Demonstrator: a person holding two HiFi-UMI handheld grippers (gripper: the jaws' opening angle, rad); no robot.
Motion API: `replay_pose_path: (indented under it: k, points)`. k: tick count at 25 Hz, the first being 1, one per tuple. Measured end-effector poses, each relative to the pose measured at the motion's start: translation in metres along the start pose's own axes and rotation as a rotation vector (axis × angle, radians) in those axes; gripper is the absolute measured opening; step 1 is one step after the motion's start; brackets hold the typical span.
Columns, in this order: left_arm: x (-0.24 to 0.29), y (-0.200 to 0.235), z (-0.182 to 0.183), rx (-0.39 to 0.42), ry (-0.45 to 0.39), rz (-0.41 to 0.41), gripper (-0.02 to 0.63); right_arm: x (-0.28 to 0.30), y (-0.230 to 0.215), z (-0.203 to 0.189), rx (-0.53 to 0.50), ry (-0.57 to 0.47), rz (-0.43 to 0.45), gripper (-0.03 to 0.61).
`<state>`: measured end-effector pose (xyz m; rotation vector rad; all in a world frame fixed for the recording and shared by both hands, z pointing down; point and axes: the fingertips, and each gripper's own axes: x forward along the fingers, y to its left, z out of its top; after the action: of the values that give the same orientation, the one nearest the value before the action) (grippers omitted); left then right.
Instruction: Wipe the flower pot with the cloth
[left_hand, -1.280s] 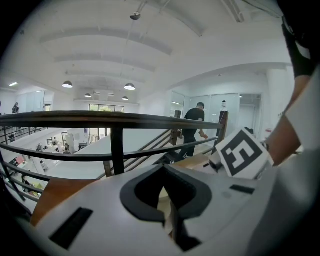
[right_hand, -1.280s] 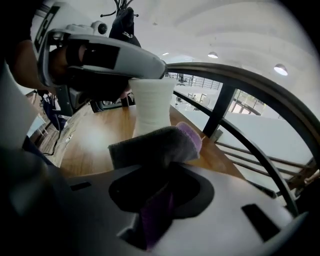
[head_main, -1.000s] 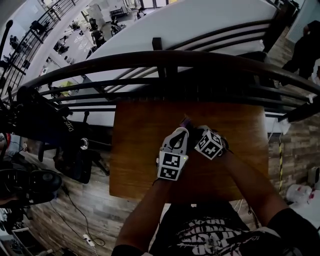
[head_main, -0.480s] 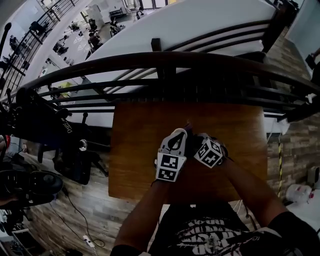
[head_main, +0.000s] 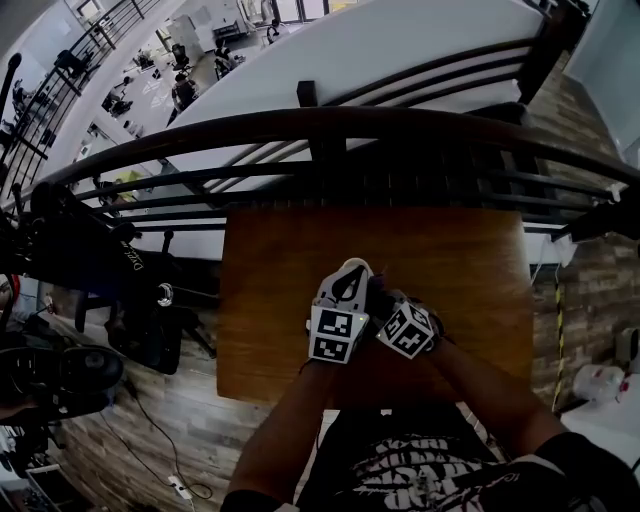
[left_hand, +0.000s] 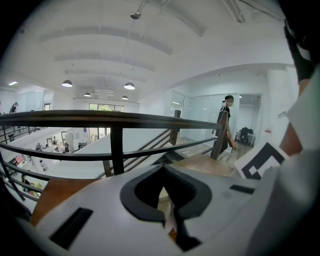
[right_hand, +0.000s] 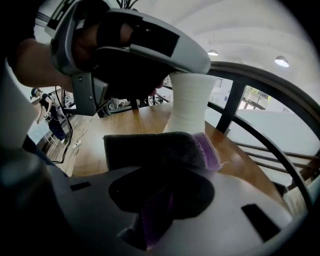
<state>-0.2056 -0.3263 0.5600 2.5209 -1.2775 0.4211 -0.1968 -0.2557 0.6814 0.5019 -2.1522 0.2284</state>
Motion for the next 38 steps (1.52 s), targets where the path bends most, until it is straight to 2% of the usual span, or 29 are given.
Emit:
replay_pose_path:
  k: [24,28,38]
  points:
    - [0.001,-0.004,0.001,0.000,0.001,-0.021,-0.002,0.037,0.054,0.018,-0.113,-0.039,0.097,0.084]
    - [0.001,-0.003,0.000,0.003,-0.001,-0.025,-0.002,0.034,0.049,0.005,-0.128,-0.011,0.098,0.084]
    - [0.002,-0.005,0.002,0.005,-0.006,-0.037,-0.002,0.013,0.005,-0.023,-0.090,0.029,0.034,0.084]
